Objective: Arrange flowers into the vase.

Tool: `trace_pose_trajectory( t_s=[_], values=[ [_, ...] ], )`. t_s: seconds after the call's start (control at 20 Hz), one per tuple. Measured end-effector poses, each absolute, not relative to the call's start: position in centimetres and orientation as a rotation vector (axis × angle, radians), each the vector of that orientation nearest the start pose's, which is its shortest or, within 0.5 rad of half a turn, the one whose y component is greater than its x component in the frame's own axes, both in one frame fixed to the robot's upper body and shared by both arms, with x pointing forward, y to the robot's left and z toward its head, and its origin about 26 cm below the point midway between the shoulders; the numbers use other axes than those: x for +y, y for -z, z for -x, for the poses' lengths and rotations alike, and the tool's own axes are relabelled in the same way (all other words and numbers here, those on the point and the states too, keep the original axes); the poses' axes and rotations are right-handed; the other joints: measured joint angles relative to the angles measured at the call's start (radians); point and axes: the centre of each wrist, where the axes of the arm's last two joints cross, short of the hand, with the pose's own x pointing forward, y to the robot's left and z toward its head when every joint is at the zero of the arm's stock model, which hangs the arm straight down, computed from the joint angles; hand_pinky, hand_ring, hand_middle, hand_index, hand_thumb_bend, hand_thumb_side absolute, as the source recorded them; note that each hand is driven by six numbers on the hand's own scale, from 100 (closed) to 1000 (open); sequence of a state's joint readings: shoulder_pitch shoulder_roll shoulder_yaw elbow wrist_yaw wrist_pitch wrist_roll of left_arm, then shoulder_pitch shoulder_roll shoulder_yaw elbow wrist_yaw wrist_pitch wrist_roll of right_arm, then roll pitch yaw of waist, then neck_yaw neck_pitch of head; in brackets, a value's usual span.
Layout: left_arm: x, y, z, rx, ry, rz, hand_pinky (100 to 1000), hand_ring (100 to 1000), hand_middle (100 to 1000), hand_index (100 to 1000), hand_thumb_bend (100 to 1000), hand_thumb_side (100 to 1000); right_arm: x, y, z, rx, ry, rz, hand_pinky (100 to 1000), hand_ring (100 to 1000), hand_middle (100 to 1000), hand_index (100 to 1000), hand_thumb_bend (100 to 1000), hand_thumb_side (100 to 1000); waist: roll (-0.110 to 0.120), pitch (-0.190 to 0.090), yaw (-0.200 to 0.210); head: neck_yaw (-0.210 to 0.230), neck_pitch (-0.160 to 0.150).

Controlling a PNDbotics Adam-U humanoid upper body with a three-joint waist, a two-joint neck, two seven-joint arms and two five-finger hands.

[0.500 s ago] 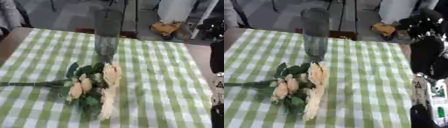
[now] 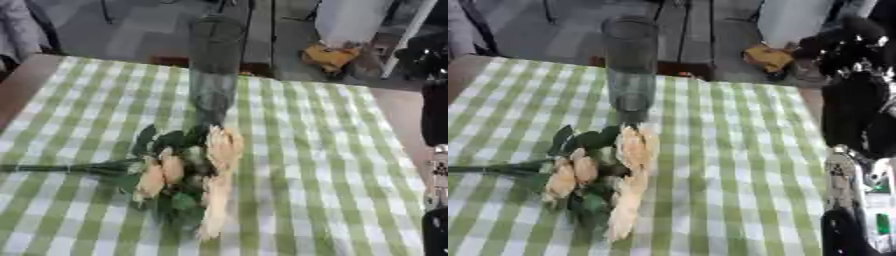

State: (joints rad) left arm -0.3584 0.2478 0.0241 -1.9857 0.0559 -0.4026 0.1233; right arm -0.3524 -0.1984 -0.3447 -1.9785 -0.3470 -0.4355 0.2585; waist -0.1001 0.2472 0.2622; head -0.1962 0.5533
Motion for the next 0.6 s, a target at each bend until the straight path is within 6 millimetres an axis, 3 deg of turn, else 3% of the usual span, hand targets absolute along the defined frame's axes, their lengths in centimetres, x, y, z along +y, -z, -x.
trace_pose_trajectory(
  t_s=[0.2,0.6],
  values=[
    [25.9,-22.6,-30.8,3.472,-0.318,0.186,550,824,936,979,100,671,-32.3,-21.4,-29.8,3.465,0.165,0.078,634,670,610,796,100,1000,0.005,-0.003,0.0,0.0,0.013],
    [27.4,-26.2,-30.9,3.288,-0.744,0.609,580,838,935,1000,100,516,-32.3,-21.4,-29.8,3.472,0.167,0.081,634,667,610,795,100,1000,0.017,-0.021,-0.01,0.002,0.072]
  ],
)
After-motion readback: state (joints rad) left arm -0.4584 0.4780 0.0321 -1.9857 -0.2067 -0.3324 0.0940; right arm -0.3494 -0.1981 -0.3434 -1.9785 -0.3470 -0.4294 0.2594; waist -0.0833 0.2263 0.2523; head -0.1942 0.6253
